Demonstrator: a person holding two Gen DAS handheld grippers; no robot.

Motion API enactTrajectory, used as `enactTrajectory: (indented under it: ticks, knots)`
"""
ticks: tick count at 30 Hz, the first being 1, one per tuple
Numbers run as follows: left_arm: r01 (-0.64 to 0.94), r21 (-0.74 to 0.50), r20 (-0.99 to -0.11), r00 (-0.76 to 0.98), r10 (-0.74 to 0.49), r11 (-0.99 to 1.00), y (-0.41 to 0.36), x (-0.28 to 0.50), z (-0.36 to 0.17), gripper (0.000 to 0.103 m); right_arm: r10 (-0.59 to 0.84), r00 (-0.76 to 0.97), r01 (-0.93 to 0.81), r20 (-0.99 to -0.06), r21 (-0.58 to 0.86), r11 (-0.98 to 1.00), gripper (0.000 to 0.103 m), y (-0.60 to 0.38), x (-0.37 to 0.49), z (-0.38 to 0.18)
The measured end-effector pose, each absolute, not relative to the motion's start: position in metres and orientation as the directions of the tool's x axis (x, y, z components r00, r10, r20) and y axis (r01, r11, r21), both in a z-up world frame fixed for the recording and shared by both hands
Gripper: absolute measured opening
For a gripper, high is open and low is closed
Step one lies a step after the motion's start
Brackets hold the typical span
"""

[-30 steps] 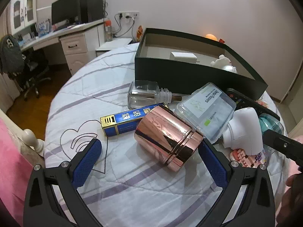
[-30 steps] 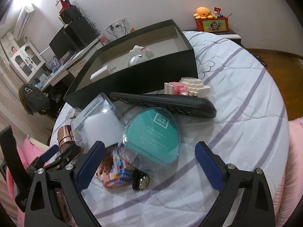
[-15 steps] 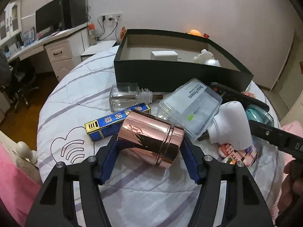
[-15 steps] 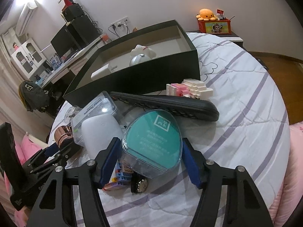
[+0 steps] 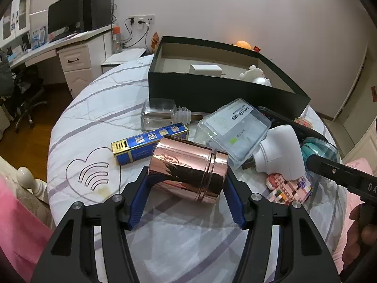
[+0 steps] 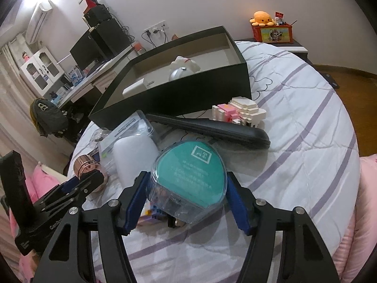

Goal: Organize rigid objects
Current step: 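Grasp the teal-lidded container with the right tool while the left tool grasps the copper can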

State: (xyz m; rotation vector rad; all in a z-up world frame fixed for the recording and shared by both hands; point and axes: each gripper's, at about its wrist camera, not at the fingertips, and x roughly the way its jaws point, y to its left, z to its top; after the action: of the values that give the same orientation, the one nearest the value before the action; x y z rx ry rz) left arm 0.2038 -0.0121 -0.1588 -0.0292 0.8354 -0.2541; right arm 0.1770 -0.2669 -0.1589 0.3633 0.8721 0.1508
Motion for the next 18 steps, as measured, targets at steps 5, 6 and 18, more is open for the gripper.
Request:
enactTrajectory:
  ticks: [5, 6, 18]
  knots:
    - [0.202, -0.125, -0.719, 0.656, -0.229, 0.971, -0.009, 0.198, -0.154, 0.059, 0.290, 0.640, 0.007, -0.712, 0.382, 0.924, 0.065, -0.269, 0.171, -0.156]
    - [0.202, -0.124, -0.716, 0.660, -0.229, 0.971, -0.009, 0.196, -0.152, 0.059, 0.291, 0.641, 0.005, -0.710, 0.383, 0.924, 0.065, -0.269, 0.170, -0.155]
    - [0.201, -0.115, -0.712, 0.666, -0.222, 0.973, -0.010, 0.192, -0.147, 0.055, 0.300, 0.657, -0.015, -0.692, 0.386, 0.922, 0.063, -0.266, 0.163, -0.149]
